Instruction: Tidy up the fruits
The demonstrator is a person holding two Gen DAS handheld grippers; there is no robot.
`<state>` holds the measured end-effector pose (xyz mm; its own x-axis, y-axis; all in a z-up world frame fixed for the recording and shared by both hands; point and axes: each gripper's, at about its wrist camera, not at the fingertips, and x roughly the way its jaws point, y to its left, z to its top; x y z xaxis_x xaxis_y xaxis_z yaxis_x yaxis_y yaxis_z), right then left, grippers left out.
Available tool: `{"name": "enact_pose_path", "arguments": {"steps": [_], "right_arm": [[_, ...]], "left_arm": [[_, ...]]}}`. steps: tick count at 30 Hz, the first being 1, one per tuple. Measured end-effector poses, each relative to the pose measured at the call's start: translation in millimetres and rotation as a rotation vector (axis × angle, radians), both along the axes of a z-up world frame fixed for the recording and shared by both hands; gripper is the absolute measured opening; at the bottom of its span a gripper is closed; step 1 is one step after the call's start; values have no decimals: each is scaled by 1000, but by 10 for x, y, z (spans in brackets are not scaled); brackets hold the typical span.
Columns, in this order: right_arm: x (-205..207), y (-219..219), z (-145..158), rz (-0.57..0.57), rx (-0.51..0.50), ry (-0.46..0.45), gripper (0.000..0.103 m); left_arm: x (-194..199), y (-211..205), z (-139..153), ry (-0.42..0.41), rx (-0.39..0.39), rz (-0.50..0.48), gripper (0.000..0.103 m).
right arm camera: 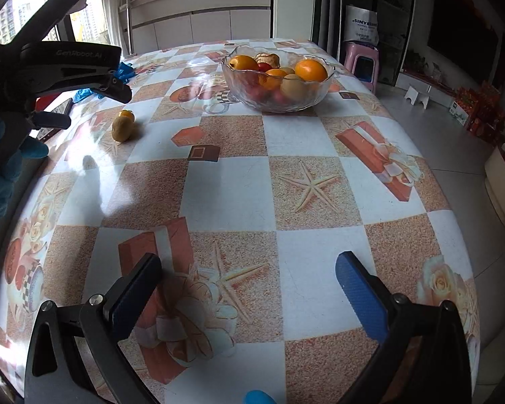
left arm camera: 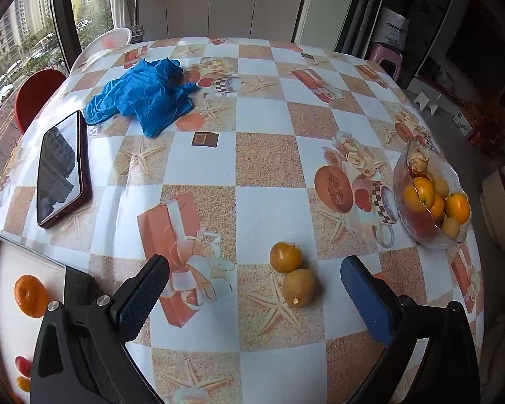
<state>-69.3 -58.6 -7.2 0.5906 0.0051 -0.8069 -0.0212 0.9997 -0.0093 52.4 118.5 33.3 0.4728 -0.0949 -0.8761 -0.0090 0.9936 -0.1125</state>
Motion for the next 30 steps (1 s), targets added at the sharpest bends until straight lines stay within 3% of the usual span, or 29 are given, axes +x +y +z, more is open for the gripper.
{"name": "enact_pose_path", "arguments": {"steps": [1,7,9,10,17,30], "right_arm": [[-1,1,0,0,0,0,103],[2,0,-2,0,1,0,103],[2,0,-2,0,1,0,103],[1,0,-3,0,1,0,103],[-1,3,-4,0,1,-1,103],[0,5,-7,0,1,-1,103]], "left_arm": [[41,-26,-12,4,12,-5,101],[183,-158,-186,73,42,-53,49],[163,-183,-192,58,48,-64,39],[147,-198,-192,55,44,-77,26],[-208,-277,-189,8,53,-167,25],[-1315,-323,-197,-68,48,-302,25]]}}
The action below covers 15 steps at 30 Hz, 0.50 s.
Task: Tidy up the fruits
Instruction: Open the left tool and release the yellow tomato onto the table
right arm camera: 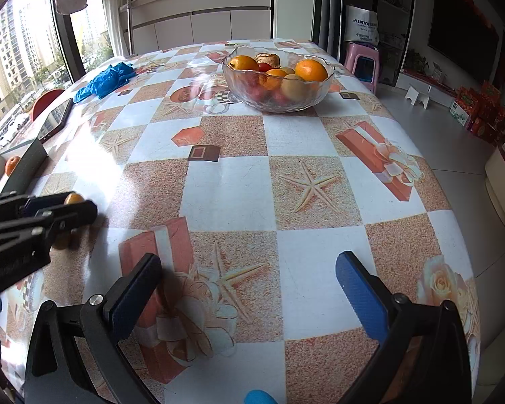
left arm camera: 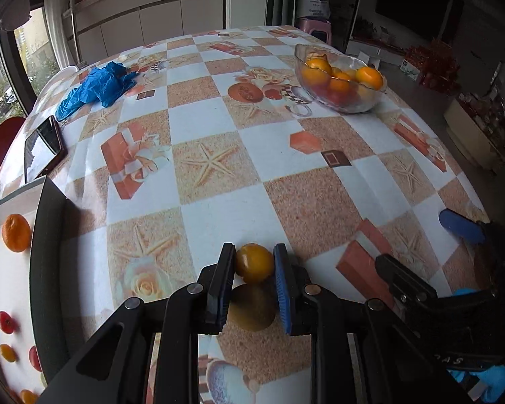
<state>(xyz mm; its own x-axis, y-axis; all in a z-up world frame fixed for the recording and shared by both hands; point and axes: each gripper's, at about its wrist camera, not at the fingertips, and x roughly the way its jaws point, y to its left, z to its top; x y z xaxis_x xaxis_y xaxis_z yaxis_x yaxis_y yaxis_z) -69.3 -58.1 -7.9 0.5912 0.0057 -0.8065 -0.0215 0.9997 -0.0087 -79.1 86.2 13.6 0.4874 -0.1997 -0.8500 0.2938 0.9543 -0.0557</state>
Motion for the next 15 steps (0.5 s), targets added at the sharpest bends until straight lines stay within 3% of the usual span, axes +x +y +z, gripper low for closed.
{"name": "enact_pose_path", "arguments": {"steps": [7,9,10,12,15], "right_arm": [[0,3,-2,0,0,0,103],[0,4,-3,0,0,0,103],[0,4,-3,0,0,0,103],[1,5,-3,0,0,0,103],[0,6,-4,0,0,0,103]], "left_arm": [[-373,97,-4,-49,-13,-18,27],[-417,167,6,-67,-3,13,63],[-445,220,28,-100,3,42,90],[-522,344,86,-168,-15,83,95],[-523,459,22,-133,-33,96,95]]}}
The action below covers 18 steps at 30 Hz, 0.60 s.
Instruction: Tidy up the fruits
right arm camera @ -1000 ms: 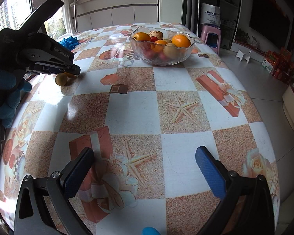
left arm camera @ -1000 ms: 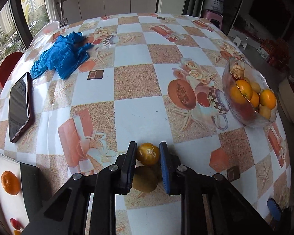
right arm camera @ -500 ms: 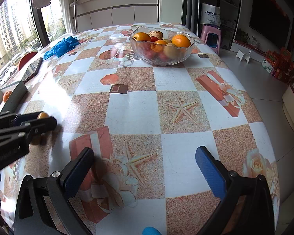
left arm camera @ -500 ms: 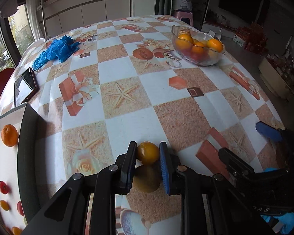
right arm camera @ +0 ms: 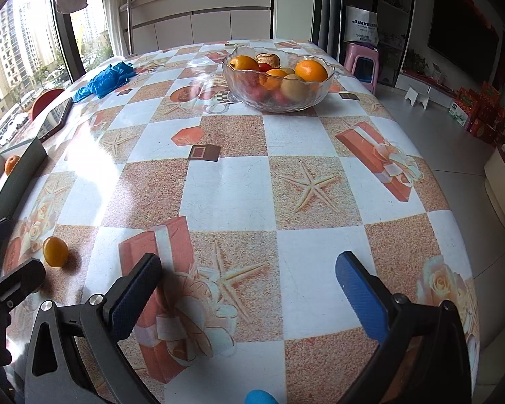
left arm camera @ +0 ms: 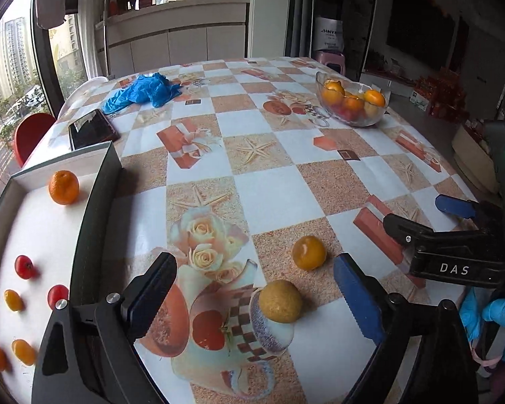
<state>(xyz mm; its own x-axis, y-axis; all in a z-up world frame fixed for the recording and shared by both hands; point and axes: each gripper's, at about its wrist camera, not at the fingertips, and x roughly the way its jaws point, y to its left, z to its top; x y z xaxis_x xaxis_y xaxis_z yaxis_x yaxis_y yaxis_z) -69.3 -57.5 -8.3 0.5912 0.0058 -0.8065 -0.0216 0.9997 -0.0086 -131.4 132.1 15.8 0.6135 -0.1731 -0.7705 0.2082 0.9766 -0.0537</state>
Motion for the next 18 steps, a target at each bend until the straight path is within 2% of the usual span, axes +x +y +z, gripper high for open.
{"name": "enact_pose_path", "arguments": {"steps": [3,5,6,7,18], "right_arm": [[0,1,0,0,0,0,103],[1,1,-1,0,-1,0,103],[1,1,0,0,0,0,103],[0,0,0,0,0,0,103],[-1,2,0,0,-1,0,103]], "left_arm": [[4,48,-127,39,-4,15,95],[-16,15,-136,23,3,2,95],[-16,-15,-148,25,18,-8,97],[-1,-54,-173,37,35,-22,103],[-13,-74,-175,30,46,-24,103]]}}
